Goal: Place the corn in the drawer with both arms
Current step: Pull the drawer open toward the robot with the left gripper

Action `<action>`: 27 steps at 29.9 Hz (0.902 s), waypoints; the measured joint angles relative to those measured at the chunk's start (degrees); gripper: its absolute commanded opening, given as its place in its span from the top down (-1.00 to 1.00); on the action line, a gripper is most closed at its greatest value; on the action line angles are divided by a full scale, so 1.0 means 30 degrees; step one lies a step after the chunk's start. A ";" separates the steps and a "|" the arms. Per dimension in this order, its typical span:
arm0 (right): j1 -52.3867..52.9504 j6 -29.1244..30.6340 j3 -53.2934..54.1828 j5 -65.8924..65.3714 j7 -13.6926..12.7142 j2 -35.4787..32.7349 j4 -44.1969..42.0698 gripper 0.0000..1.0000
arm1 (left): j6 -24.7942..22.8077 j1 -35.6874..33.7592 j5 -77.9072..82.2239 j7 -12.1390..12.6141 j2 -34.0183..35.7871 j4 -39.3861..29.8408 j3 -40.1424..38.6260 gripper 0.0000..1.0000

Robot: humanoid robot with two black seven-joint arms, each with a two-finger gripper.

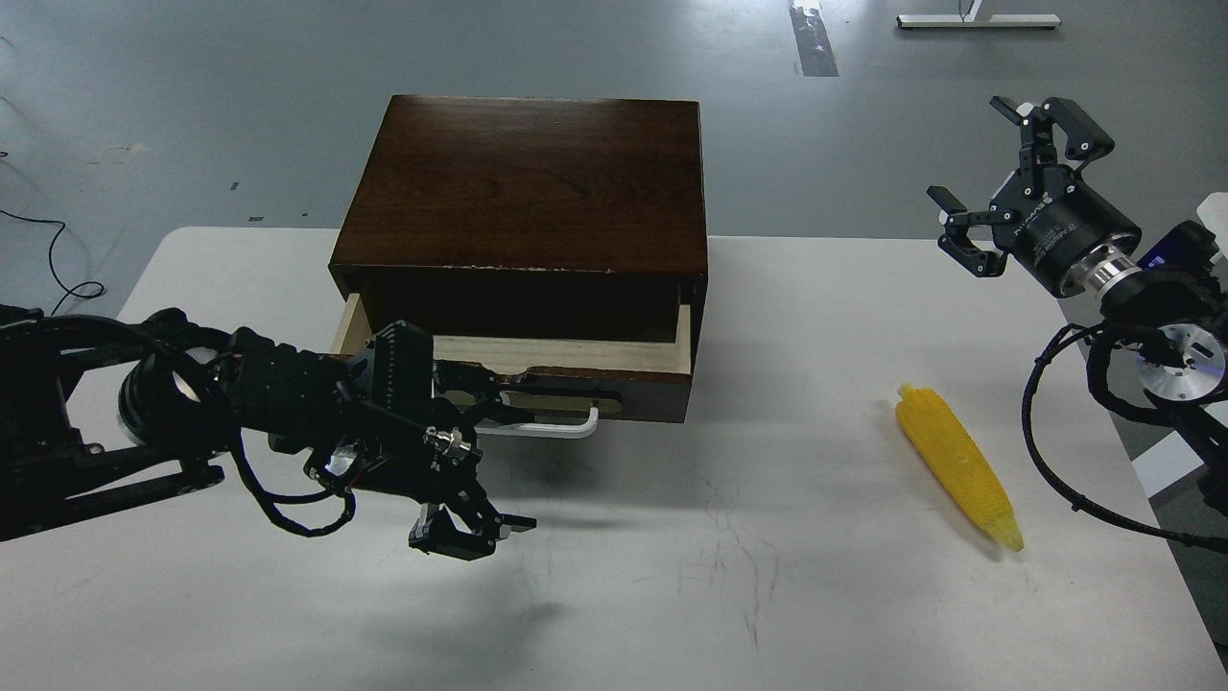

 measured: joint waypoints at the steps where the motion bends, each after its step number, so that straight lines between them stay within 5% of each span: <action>1: 0.0007 0.0016 0.0000 0.0000 0.0000 0.0002 -0.0046 -1.00 | -0.0010 0.0007 -0.0001 0.0000 0.0036 -0.0053 -0.0002 -0.97; 27: 0.0429 0.0047 -0.0142 -0.0008 -0.0027 0.0647 -0.0977 -1.00 | -0.0039 -0.0064 -0.0015 -0.0031 0.0653 -0.0681 -0.0134 -0.97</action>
